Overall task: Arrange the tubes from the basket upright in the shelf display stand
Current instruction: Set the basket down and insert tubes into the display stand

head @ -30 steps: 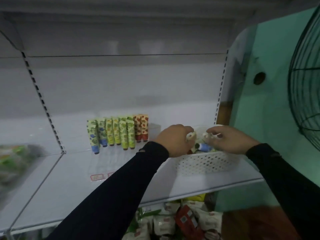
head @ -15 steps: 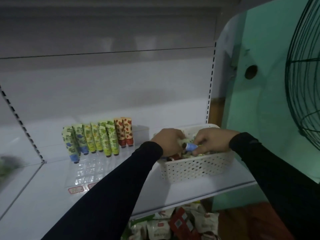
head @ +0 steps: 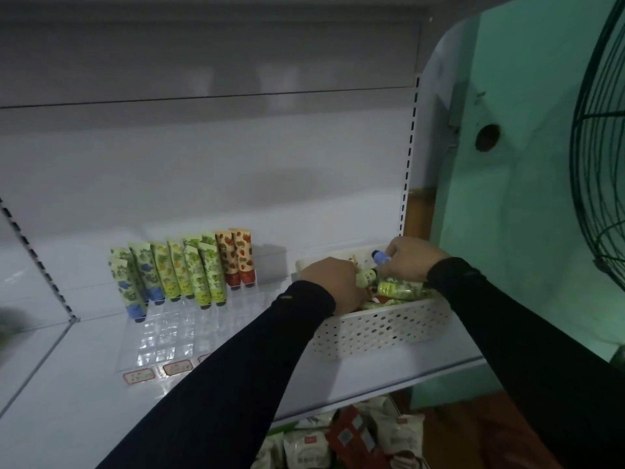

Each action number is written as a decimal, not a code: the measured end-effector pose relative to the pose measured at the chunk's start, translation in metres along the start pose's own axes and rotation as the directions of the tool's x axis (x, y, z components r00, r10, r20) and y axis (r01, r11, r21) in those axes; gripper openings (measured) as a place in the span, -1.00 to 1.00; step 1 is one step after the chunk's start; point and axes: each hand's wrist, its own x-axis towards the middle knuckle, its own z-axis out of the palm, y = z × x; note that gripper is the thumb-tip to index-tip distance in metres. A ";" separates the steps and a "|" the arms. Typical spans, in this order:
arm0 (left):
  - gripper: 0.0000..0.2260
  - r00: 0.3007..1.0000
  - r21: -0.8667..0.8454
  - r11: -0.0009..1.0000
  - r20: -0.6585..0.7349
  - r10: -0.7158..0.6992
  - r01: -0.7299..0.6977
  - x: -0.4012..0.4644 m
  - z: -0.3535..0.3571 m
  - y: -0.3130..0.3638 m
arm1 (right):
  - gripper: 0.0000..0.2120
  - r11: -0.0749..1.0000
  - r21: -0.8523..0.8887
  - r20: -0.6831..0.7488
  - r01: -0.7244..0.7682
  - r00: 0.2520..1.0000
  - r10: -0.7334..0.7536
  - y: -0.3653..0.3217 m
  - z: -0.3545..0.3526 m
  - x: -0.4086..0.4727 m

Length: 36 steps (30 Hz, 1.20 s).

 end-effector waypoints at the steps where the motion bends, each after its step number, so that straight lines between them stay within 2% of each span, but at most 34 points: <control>1: -0.78 1.000 0.007 1.000 -0.008 0.003 -0.003 0.000 0.002 0.000 | -0.65 1.000 -0.012 0.021 -0.011 1.000 0.012 -0.001 -0.002 0.000; 3: -0.79 1.000 -0.011 1.000 -0.012 0.008 -0.008 0.000 0.002 -0.002 | -0.58 0.998 -0.044 0.066 -0.034 0.997 0.037 -0.002 -0.006 -0.002; 5: -0.84 1.000 -0.081 0.997 -0.030 0.002 -0.004 -0.002 -0.002 -0.006 | -0.65 0.993 -0.116 0.115 -0.019 0.993 0.032 -0.005 -0.009 -0.005; 7: -0.86 0.998 -0.199 0.980 -0.053 -0.027 0.015 -0.003 -0.005 -0.012 | -0.68 0.990 -0.138 0.119 -0.014 0.992 0.031 -0.007 -0.006 -0.007; 9: -0.85 0.994 -0.360 0.932 -0.076 -0.074 0.042 -0.005 -0.007 -0.018 | -0.65 0.997 -0.074 0.070 0.012 0.998 -0.007 -0.006 -0.002 -0.006; 13: -0.88 0.973 -0.749 0.660 -0.099 -0.210 0.066 -0.008 -0.008 -0.022 | -0.73 0.971 0.202 -0.163 0.130 0.982 -0.098 -0.007 -0.009 -0.008; 16: -0.85 0.949 -0.888 0.458 -0.110 -0.294 0.039 -0.009 -0.009 -0.022 | -0.72 0.845 0.478 -0.299 0.238 0.949 -0.098 -0.018 -0.021 -0.016; 19: -0.85 0.961 -0.976 0.214 -0.028 -0.275 0.032 -0.014 -0.010 -0.018 | -0.57 0.696 0.663 -0.270 0.275 0.955 -0.121 -0.035 -0.026 -0.027; 20: -0.86 0.968 -0.991 0.127 0.008 -0.250 0.041 -0.016 -0.012 -0.017 | -0.58 0.664 0.695 -0.238 0.276 0.960 -0.150 -0.041 -0.024 -0.031; 23: -0.88 0.985 -0.994 -0.078 0.083 -0.150 0.072 -0.026 -0.019 -0.014 | -0.64 0.649 0.711 -0.182 0.272 0.962 -0.204 -0.059 -0.015 -0.040; 26: -0.70 0.993 -0.993 -0.104 0.064 -0.098 0.054 -0.038 -0.018 -0.020 | -0.63 0.595 0.762 -0.148 0.256 0.963 -0.225 -0.075 -0.008 -0.045; 29: -0.55 0.990 -0.994 -0.113 0.010 -0.140 -0.006 -0.052 -0.016 -0.033 | -0.51 0.589 0.769 -0.116 0.246 0.961 -0.250 -0.091 0.000 -0.050; 30: -0.58 0.988 -0.994 -0.111 0.003 -0.155 -0.014 -0.057 -0.015 -0.037 | -0.46 0.593 0.766 -0.106 0.248 0.959 -0.264 -0.098 0.004 -0.053; 32: -0.80 0.986 -0.993 -0.118 0.004 -0.166 -0.016 -0.072 -0.017 -0.046 | -0.38 0.618 0.739 -0.108 0.268 0.953 -0.284 -0.112 0.012 -0.058; 34: -0.98 0.985 -0.986 -0.166 0.031 -0.172 0.002 -0.089 -0.018 -0.055 | -0.39 0.681 0.651 -0.181 0.336 0.940 -0.290 -0.128 0.020 -0.064; 36: -0.90 0.976 -0.973 -0.231 0.054 -0.213 0.004 -0.106 -0.013 -0.069 | -0.42 0.691 0.616 -0.258 0.378 0.926 -0.276 -0.142 0.029 -0.071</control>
